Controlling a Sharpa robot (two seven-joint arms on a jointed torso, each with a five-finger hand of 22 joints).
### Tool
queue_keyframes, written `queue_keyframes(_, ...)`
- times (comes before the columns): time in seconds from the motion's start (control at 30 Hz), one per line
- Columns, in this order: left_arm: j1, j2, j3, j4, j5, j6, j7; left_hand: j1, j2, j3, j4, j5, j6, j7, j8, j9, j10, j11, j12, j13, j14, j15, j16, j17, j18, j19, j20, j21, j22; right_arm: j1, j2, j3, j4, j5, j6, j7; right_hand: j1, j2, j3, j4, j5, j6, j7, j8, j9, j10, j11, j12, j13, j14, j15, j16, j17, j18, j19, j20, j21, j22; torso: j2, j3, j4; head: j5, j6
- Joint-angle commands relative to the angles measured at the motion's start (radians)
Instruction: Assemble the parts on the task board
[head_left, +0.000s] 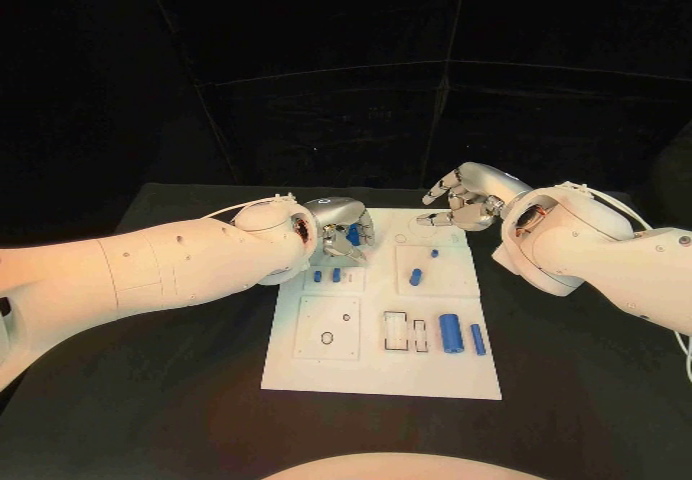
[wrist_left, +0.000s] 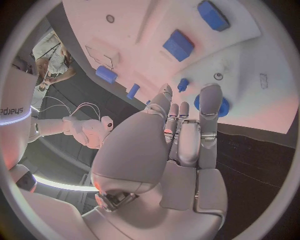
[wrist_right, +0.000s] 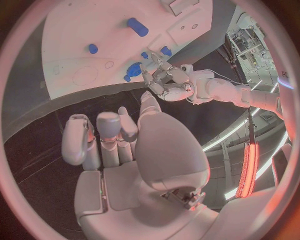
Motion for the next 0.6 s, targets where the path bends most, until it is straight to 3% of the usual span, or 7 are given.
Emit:
queue_keyframes(0.03, 0.001, 0.006, 0.001, -0.006, -0.076, 0.07, -0.042, -0.003, -0.009, 0.012, -0.001, 0.002, 0.011, -0.002, -0.008, -0.008, 0.01, 0.003, -0.007, -0.011, 0.015, -0.001, 0.02, 0.022, -0.023, 0.018, 0.0, 0.04, 0.041, 0.002, 0.0, 0.001, 0.001, -0.005, -0.003, 0.009, 0.0, 0.009, -0.001, 0.007, 0.005, -0.006, 0.001, 0.006, -0.002, -0.006, 0.0, -0.006, -0.001, -0.008, -0.001, -0.004, -0.001, 0.02, -0.007, 0.002, -0.005, -0.001, -0.001, 0.001, 0.0012, 0.0, -0.002)
queue_keyframes(0.23, 0.0, 0.013, 0.001, -0.019, -0.09, 0.09, -0.065, -0.008, -0.012, 0.026, -0.003, 0.002, 0.017, -0.003, -0.015, -0.017, 0.015, 0.002, -0.011, -0.023, 0.025, -0.002, 0.036, 0.036, -0.029, 0.033, -0.001, 0.073, 0.075, 0.002, 0.001, 0.001, 0.001, -0.005, -0.003, 0.009, 0.0, 0.009, -0.001, 0.007, 0.005, -0.006, 0.001, 0.006, -0.002, -0.006, 0.0, -0.006, -0.001, -0.008, -0.001, -0.004, -0.001, 0.02, -0.007, 0.002, -0.005, -0.001, 0.0, -0.0003, 0.0014, -0.004, -0.001)
queue_keyframes(0.3, -0.001, 0.016, 0.001, -0.026, -0.093, 0.091, -0.068, -0.009, -0.012, 0.031, -0.003, 0.002, 0.019, -0.003, -0.017, -0.02, 0.016, 0.002, -0.012, -0.026, 0.026, -0.002, 0.037, 0.035, -0.029, 0.036, -0.001, 0.079, 0.081, 0.002, 0.001, 0.001, 0.0, -0.005, -0.002, 0.009, 0.001, 0.009, -0.001, 0.007, 0.006, -0.006, 0.001, 0.007, -0.002, -0.006, 0.0, -0.006, 0.0, -0.008, -0.001, -0.004, 0.001, 0.02, -0.006, 0.002, -0.005, 0.0, -0.001, 0.0011, 0.0018, -0.003, -0.002)
queue_keyframes(0.6, -0.002, 0.03, 0.001, -0.043, -0.099, 0.093, -0.068, -0.008, 0.001, 0.06, -0.003, 0.002, 0.032, -0.005, -0.022, -0.029, 0.026, 0.001, -0.018, -0.04, 0.029, -0.003, 0.043, 0.036, -0.032, 0.041, -0.002, 0.094, 0.098, 0.002, 0.003, 0.001, -0.001, -0.005, -0.001, 0.011, 0.001, 0.01, -0.001, 0.007, 0.006, -0.006, 0.001, 0.007, -0.002, -0.006, 0.0, -0.005, 0.0, -0.008, -0.001, -0.004, 0.001, 0.02, -0.006, 0.002, -0.005, 0.0, 0.0, 0.0007, 0.001, -0.003, -0.002)
